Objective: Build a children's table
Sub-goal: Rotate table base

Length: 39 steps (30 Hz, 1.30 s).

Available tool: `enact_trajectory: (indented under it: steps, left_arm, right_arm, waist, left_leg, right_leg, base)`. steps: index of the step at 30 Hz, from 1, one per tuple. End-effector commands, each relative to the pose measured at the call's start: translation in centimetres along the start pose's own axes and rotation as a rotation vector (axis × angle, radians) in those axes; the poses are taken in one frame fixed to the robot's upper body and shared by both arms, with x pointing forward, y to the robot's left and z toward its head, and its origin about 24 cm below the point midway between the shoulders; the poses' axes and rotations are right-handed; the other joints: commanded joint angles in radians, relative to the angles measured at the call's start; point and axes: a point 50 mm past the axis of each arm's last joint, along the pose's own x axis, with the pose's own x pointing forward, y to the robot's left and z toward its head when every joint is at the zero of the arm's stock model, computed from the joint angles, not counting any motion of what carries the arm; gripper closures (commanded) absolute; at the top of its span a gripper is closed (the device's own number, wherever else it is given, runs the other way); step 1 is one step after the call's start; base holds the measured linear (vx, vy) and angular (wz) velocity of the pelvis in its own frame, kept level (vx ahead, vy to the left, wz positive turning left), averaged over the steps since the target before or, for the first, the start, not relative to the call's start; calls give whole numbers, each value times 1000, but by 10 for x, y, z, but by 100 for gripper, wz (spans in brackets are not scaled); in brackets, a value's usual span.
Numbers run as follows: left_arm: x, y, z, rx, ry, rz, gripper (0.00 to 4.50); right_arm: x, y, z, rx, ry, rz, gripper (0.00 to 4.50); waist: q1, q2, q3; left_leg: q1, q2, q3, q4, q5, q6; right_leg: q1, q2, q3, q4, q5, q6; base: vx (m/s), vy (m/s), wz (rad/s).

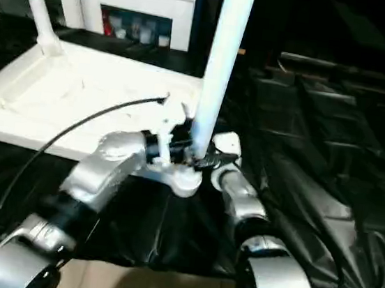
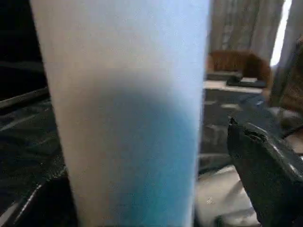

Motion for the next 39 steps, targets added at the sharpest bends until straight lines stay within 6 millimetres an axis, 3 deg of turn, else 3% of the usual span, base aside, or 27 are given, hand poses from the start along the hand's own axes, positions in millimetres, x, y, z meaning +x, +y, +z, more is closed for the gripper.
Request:
enact_trajectory:
  steps: [1,6,9,16,18,19,20,21,25,27,34,35,39]
  left_arm:
    - [-5,6,-1,30,18,13,10]
    - [-26,13,-8,38,68,-50,10]
    - [-45,17,-16,16,121,-100,10]
    - [-76,27,-27,27,290,-211,10]
    - [-89,33,-29,47,413,-295,10]
    - [-89,33,-29,47,413,-295,10]
    - [-93,37,-30,63,480,-334,10]
    - [-94,40,-30,72,505,-343,10]
    - [-90,48,-30,96,527,-306,35]
    - [-88,50,-31,113,550,-288,35]
    - [-78,56,-32,76,575,-265,112]
    - [-79,58,-33,52,592,-268,126]
    - [-80,59,-35,17,613,-269,139]
  right_arm:
    - [-6,-17,-6,14,5,-44,88]
    - [-14,-35,-7,-24,-12,0,88]
    - [-22,-48,-2,-61,-47,35,88]
    - [-40,-59,4,-143,-99,148,88]
    - [-49,-57,3,-201,-94,259,88]
    - [-49,-57,3,-201,-94,259,88]
    - [-56,-54,3,-237,-87,345,88]
    - [-59,-53,3,-257,-83,386,88]
    - [-68,-48,5,-291,-76,475,88]
    - [-72,-47,7,-302,-69,509,88]
    - [-97,-34,8,-368,-9,708,88]
    - [-101,-33,8,-382,4,734,88]
    - [-106,-33,9,-376,21,757,88]
  waist:
    - [9,3,-76]
    - [12,11,-74]
    - [15,8,-75]
    - [20,15,-73]
    - [24,28,-72]
    - [24,23,-71]
    - [25,30,-72]
    - [28,25,-72]
    - [35,25,-71]
    - [40,27,-77]
    - [56,27,-76]
    - [58,31,-77]
    - [59,29,-75]
  left_leg:
    - [-12,10,3,-52,-137,54]
    - [-10,11,3,-53,-154,58]
    - [-11,13,4,-53,-140,64]
    - [-10,15,5,-53,-151,62]
    - [-8,14,4,-55,-161,62]
    - [-6,11,6,-56,-168,67]
    - [-8,14,3,-56,-165,64]
    - [-6,12,4,-55,-172,70]
    - [-12,11,4,-52,-157,72]
    - [-11,13,2,-51,-142,71]
    - [-15,9,2,-47,-126,93]
    - [-16,9,-1,-48,-126,90]
    - [-16,8,-2,-49,-137,81]
  right_leg:
    - [74,-76,54,-69,-159,-183]
    - [70,-76,51,-73,-197,-176]
    - [71,-75,52,-69,-177,-184]
    - [70,-73,51,-72,-198,-169]
    - [67,-71,50,-77,-227,-156]
    - [67,-66,49,-84,-239,-147]
    - [69,-70,50,-79,-231,-152]
    - [69,-68,49,-84,-239,-144]
    - [71,-69,46,-87,-227,-157]
    - [74,-73,47,-79,-204,-159]
    - [75,-70,45,-88,-203,-135]
    - [76,-72,43,-87,-214,-132]
    - [76,-73,41,-95,-263,-115]
  base:
    - [0,0,0]
    - [0,0,0]
    - [0,0,0]
    - [0,0,0]
    - [0,0,0]
    - [0,0,0]
    - [0,0,0]
    - [0,0,0]
    - [0,0,0]
    - [0,0,0]
    - [0,0,0]
    - [0,0,0]
    - [0,0,0]
